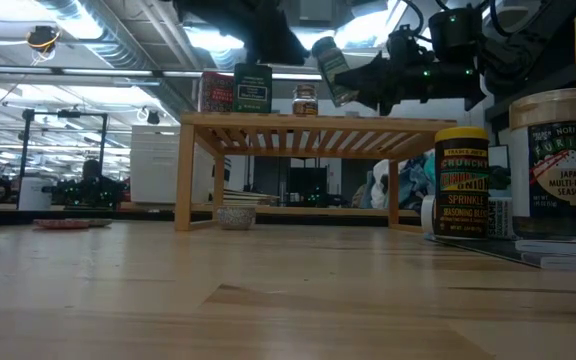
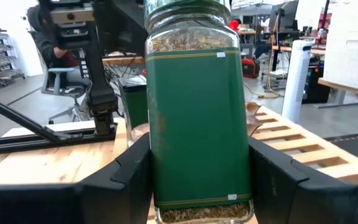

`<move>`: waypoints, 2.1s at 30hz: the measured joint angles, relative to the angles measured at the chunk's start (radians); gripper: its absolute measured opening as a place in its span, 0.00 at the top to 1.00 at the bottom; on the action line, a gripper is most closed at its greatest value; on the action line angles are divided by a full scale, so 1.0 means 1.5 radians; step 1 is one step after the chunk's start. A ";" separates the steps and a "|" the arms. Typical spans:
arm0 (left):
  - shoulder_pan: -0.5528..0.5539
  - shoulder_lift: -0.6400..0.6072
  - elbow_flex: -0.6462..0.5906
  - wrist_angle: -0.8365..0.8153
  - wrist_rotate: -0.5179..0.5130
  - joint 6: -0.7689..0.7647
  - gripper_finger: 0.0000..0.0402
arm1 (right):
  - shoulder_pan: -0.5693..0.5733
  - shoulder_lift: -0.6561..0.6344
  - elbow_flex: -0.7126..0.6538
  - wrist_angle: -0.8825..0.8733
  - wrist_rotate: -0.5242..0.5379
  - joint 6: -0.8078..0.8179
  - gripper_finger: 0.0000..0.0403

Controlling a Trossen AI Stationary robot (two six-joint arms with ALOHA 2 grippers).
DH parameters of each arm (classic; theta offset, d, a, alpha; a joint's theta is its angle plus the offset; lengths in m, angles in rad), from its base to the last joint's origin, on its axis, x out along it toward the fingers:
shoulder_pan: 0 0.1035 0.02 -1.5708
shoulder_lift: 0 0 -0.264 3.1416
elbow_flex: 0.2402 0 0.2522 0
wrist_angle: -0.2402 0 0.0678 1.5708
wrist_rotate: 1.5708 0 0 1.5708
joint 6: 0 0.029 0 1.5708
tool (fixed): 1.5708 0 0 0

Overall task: Shelf spices
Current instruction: Put the green seasoning bottle on the shelf

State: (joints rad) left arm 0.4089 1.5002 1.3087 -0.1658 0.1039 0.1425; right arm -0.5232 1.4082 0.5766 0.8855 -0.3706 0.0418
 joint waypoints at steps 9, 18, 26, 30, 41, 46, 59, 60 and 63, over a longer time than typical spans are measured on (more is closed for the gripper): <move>-0.014 0.001 0.000 0.034 0.000 -0.008 0.61 | 0.000 0.000 0.000 0.036 -0.004 0.005 0.49; -0.023 0.002 0.000 0.079 0.000 -0.008 0.61 | 0.000 0.000 0.000 0.072 -0.018 0.026 0.49; -0.032 0.008 0.000 0.118 0.016 -0.018 0.61 | 0.000 0.001 0.001 0.075 -0.028 0.027 0.49; -0.033 0.037 0.000 0.164 0.038 -0.037 0.61 | 0.000 0.001 0.001 0.072 -0.030 0.027 0.49; -0.040 0.104 0.002 0.267 0.054 -0.044 0.61 | 0.005 0.003 -0.001 0.048 -0.027 0.027 0.49; -0.040 0.104 0.001 0.252 0.053 -0.046 0.61 | 0.004 0.003 -0.001 0.021 -0.027 0.021 0.49; -0.039 0.105 0.000 0.170 0.039 -0.003 0.61 | 0.004 0.002 -0.001 -0.078 0.011 -0.017 0.49; -0.039 0.105 0.000 0.169 0.036 -0.003 0.61 | 0.004 0.002 0.000 -0.081 0.011 -0.017 0.49; -0.040 0.105 -0.001 0.167 0.032 -0.003 0.61 | 0.004 0.001 0.001 -0.092 0.016 -0.025 0.49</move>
State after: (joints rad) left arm 0.3496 1.6581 1.3079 0.0848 0.1520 0.1379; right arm -0.5167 1.4103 0.5774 0.7474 -0.3468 0.0042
